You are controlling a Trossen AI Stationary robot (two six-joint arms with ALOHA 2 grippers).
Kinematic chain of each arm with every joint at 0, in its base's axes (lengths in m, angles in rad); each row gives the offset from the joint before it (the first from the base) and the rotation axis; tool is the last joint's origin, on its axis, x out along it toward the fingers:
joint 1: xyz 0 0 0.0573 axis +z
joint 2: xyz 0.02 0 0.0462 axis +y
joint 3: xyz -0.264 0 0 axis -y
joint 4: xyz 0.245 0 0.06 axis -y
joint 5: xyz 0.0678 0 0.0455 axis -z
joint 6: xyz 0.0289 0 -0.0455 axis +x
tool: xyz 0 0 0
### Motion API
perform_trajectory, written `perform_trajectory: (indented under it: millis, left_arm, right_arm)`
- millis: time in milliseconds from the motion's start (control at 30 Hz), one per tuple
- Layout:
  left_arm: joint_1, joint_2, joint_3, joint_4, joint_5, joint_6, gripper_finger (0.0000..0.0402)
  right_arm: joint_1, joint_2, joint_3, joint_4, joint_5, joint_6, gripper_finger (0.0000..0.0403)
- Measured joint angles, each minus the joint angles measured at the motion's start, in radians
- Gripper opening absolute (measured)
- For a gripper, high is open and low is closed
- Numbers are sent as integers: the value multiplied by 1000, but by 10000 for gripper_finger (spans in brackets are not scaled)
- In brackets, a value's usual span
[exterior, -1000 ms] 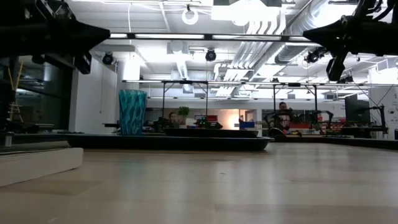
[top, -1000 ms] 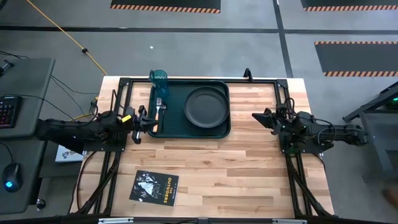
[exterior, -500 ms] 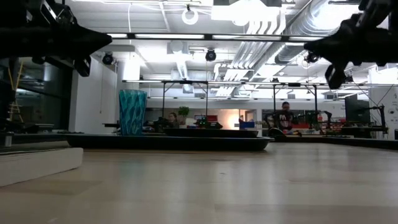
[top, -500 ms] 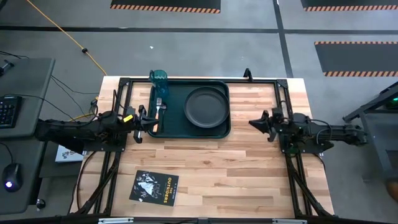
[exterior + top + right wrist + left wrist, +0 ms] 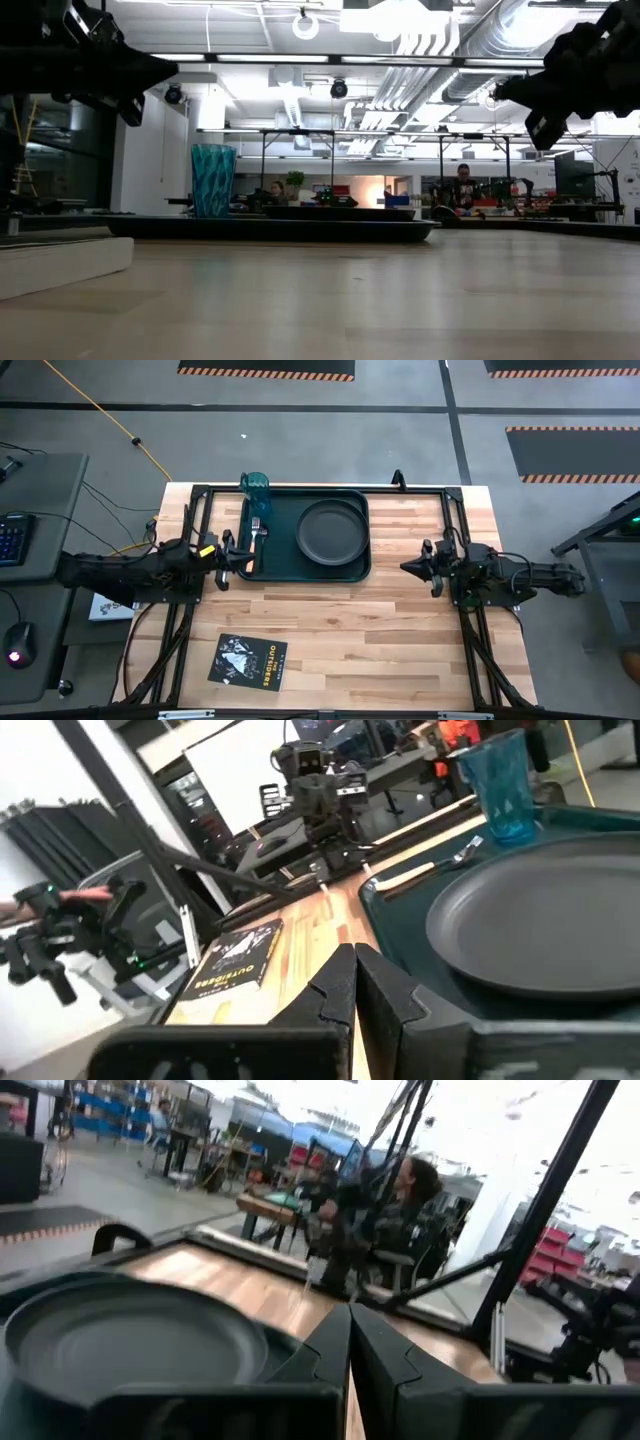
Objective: Pick and place plate/cup/fork/spoon on tray
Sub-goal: Return to Home Position
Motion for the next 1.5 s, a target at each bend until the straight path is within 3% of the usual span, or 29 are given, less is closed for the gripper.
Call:
perform_trajectory:
  millis: [233,567,867,1500]
  left_arm:
    - [0,-140,1,-336,4,-1,1]
    - [0,-235,0,-322,30,0,1]
    - [-36,-232,0,-322,29,0,1]
    - [-45,-231,0,-322,29,0,1]
  right_arm:
    - [0,27,0,2,-2,-79,0]
    - [0,55,0,2,-2,-78,0]
    - [0,54,0,2,-2,58,0]
    - [0,54,0,1,-2,57,0]
